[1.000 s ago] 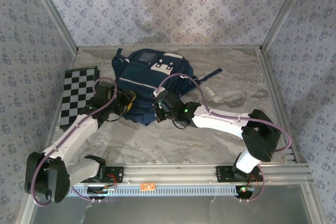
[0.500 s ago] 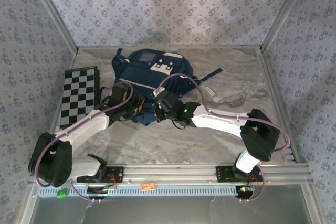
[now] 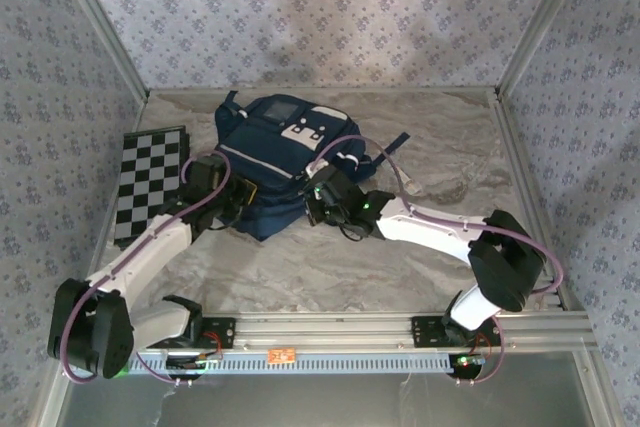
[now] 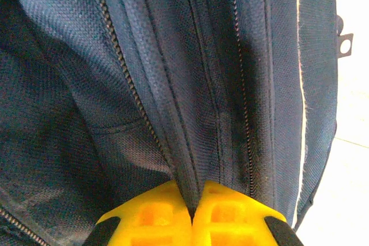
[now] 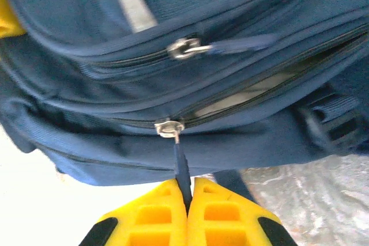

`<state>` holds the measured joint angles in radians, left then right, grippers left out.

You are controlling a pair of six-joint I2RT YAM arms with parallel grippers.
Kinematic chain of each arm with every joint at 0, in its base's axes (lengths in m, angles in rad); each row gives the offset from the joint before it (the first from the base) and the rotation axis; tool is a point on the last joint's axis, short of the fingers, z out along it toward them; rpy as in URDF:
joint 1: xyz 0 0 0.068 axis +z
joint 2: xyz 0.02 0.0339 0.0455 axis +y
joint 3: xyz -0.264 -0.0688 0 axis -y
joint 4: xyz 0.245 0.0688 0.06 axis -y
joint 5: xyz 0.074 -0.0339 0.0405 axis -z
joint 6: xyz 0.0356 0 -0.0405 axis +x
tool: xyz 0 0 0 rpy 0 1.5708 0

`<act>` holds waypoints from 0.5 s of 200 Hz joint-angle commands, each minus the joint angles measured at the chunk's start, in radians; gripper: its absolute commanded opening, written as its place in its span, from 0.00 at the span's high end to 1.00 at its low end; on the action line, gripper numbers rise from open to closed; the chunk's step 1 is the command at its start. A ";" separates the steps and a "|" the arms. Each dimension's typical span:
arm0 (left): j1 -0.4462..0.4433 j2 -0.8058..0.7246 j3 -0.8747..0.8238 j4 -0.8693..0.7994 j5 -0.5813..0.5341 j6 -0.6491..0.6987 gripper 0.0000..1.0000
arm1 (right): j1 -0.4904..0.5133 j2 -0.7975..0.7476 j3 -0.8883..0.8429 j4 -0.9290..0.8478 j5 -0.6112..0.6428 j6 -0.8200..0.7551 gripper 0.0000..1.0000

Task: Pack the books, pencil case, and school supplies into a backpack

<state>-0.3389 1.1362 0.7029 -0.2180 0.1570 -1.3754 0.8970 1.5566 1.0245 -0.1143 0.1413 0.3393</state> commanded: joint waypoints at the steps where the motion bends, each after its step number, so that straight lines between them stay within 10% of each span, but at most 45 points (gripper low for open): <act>1: 0.048 -0.040 -0.010 -0.056 -0.063 0.062 1.00 | -0.088 -0.024 -0.037 -0.068 0.048 -0.040 1.00; 100: 0.055 0.005 0.030 -0.041 0.014 0.115 1.00 | -0.238 0.012 0.037 -0.046 -0.061 -0.072 1.00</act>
<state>-0.3050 1.1370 0.7021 -0.2359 0.2211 -1.3022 0.6788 1.5875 1.0389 -0.0750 0.0349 0.2749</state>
